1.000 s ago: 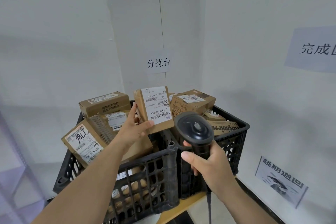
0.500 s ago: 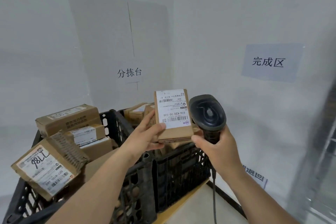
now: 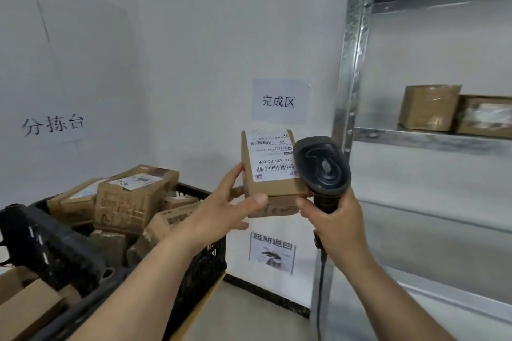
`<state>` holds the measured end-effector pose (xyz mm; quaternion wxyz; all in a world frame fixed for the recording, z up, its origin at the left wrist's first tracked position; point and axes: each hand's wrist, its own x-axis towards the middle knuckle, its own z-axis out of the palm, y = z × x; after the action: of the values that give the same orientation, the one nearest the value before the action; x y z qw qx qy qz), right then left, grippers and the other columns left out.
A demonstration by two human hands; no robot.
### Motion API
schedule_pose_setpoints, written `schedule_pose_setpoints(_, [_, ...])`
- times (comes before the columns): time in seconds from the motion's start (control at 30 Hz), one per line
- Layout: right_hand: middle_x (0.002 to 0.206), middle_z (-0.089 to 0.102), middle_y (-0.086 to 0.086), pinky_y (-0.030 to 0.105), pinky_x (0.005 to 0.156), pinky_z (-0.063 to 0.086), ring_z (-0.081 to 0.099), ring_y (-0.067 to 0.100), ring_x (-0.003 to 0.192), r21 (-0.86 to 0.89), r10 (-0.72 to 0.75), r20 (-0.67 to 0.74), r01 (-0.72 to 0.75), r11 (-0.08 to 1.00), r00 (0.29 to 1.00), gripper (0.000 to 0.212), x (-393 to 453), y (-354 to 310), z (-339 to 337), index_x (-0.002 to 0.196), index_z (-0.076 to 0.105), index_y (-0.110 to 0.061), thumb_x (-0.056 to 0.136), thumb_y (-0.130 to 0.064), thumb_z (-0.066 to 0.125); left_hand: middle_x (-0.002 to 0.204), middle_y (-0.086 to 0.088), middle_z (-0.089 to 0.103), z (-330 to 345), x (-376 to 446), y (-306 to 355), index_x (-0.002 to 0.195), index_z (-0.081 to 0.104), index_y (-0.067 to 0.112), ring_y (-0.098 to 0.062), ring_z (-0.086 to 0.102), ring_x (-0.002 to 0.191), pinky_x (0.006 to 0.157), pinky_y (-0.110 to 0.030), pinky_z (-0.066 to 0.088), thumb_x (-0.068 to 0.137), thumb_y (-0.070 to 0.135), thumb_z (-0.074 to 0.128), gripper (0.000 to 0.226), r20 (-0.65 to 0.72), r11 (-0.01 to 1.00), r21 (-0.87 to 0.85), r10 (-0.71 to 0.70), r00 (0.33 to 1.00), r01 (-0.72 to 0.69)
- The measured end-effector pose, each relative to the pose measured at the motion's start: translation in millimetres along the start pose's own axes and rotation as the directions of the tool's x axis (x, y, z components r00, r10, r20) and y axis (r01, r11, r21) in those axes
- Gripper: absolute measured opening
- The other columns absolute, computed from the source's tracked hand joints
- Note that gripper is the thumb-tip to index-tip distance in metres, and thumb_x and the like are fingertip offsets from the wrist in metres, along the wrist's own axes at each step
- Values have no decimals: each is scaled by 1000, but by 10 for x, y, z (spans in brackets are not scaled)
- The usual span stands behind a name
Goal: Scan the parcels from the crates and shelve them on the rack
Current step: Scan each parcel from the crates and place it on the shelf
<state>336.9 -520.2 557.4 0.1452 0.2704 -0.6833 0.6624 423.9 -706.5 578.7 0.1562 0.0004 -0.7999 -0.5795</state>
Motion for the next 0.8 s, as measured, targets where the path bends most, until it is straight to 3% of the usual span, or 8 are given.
schedule_pose_setpoints(0.1, [93,70,-6,45,86,57,70,25,91,-40,-18,-84,14,999,996,48,21,-44,-457,99,55,-37,74,-7,83,127,33,42,402,127,168,146,6,57,9,62,102,81,-14,47,76,42,78,102,89,993,98,61,994,-69])
schedule_pose_setpoints(0.17, [96,70,-7,45,87,57,70,25,93,-44,-29,-129,24,999,991,47,24,-78,-767,100,56,-35,74,-6,83,131,33,42,692,203,314,145,11,56,10,57,107,75,-6,44,81,35,75,93,94,972,167,148,984,-162])
schedule_pose_setpoints(0.27, [98,70,-4,45,88,56,70,29,95,-59,-49,-193,38,998,980,47,28,-100,-1273,98,55,-36,73,-8,83,139,20,44,1147,342,509,142,22,56,-1,53,116,87,-18,50,84,33,74,82,105,936,197,274,956,-290])
schedule_pose_setpoints(0.37, [99,70,-5,46,88,57,70,30,95,-69,-68,-255,52,996,965,48,42,-127,-1841,98,56,-37,74,-7,83,137,24,47,1669,455,703,142,21,58,-4,51,119,97,-32,48,77,45,72,83,116,915,217,321,940,-339])
schedule_pose_setpoints(0.43, [98,70,-6,46,87,57,70,29,95,-90,-88,-277,66,994,957,48,68,-167,-2246,98,56,-37,74,-6,83,131,26,51,2065,514,854,144,23,55,0,54,114,95,-27,48,81,37,74,82,123,910,184,353,927,-371])
schedule_pose_setpoints(0.57, [94,69,-12,47,85,57,70,20,92,-127,-142,-346,104,986,927,48,164,-242,-3051,97,56,-38,74,-5,83,117,30,54,2858,657,1188,137,37,49,10,56,101,75,-8,47,83,21,73,70,133,889,133,423,896,-439])
schedule_pose_setpoints(0.7, [89,66,-19,32,77,54,65,-4,83,-177,-177,-375,117,977,910,44,284,-294,-3777,93,54,-37,75,-8,82,117,33,55,3550,839,1462,136,39,48,21,55,92,67,1,41,85,26,72,65,127,888,108,434,892,-448])
schedule_pose_setpoints(0.8, [92,68,-11,46,81,58,68,15,90,-210,-170,-387,93,973,906,42,444,-286,-4219,93,54,-36,75,-10,81,125,21,58,3964,1019,1639,136,42,38,8,60,100,81,-11,48,85,28,72,61,100,891,99,433,896,-442])
